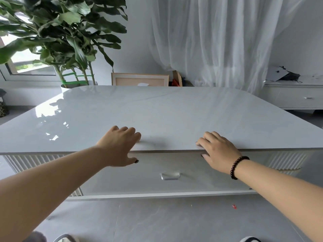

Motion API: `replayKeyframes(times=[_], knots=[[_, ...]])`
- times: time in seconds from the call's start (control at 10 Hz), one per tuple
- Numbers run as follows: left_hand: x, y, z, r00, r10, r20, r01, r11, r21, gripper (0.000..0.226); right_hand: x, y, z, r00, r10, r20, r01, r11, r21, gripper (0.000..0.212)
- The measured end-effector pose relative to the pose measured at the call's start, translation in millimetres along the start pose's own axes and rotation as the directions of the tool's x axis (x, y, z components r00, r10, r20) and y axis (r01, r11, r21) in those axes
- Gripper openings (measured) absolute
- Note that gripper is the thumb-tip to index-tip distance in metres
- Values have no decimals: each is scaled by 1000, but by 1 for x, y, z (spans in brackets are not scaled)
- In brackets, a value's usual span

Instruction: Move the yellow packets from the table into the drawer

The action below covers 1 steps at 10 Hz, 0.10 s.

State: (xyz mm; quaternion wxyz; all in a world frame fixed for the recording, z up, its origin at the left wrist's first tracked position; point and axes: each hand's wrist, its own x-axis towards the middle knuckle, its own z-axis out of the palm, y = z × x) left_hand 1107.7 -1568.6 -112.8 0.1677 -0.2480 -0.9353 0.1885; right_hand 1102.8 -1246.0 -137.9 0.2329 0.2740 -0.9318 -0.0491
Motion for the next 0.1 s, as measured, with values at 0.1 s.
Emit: replayKeyframes(times=[0.1], knots=[[2,-4,-23,983,-52,174,77,987,-142,58,6,6,-21,956,121,267,-177,965,194,26]])
